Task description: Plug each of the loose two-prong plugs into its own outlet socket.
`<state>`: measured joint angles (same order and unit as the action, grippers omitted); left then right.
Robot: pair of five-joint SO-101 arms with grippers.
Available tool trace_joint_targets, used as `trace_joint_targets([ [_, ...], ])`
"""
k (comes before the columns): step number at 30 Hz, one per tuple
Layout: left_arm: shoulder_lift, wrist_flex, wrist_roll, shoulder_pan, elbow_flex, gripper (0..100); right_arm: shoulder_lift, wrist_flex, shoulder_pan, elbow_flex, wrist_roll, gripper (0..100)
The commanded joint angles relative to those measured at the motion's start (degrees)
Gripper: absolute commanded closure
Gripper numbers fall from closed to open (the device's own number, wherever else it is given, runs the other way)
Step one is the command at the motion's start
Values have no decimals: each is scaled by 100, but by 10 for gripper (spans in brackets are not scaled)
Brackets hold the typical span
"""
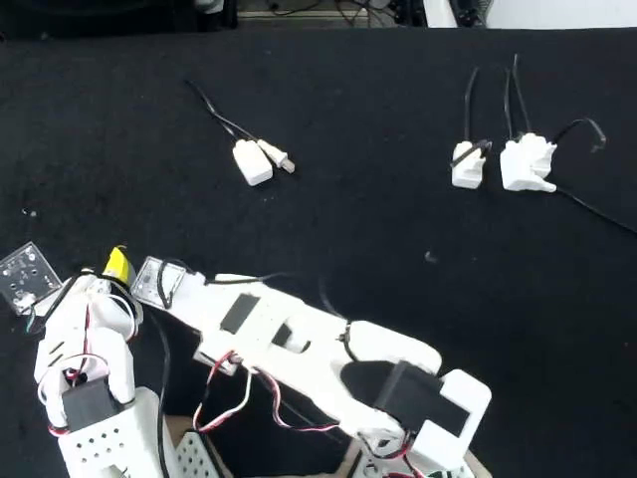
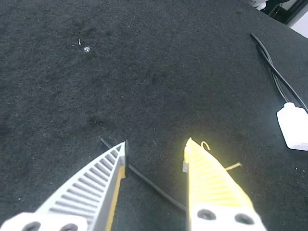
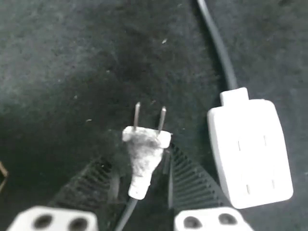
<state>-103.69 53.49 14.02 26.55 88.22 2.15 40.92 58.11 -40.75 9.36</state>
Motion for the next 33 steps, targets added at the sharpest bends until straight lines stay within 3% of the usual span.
trace_joint_targets([
  [1,-18,-123,62,66,-409,790,-321,70,-62,31,18,987],
  [10,-18,-114,26,-66,-409,790,-2905,826,-835,-629,334,988],
  [16,-18,202,-651,-1349,-505,790,-4171,158,-1582,-1367,756,988],
  [21,-18,369,-844,-2053,-576,790,-4286,-1081,-1635,-2088,747,988],
  [28,0,378,-844,-2044,-532,790,-4215,-1213,-2514,-2088,1064,988],
  [33,18,378,-844,-2044,-523,790,-3116,-1204,-2602,-1604,1064,988],
])
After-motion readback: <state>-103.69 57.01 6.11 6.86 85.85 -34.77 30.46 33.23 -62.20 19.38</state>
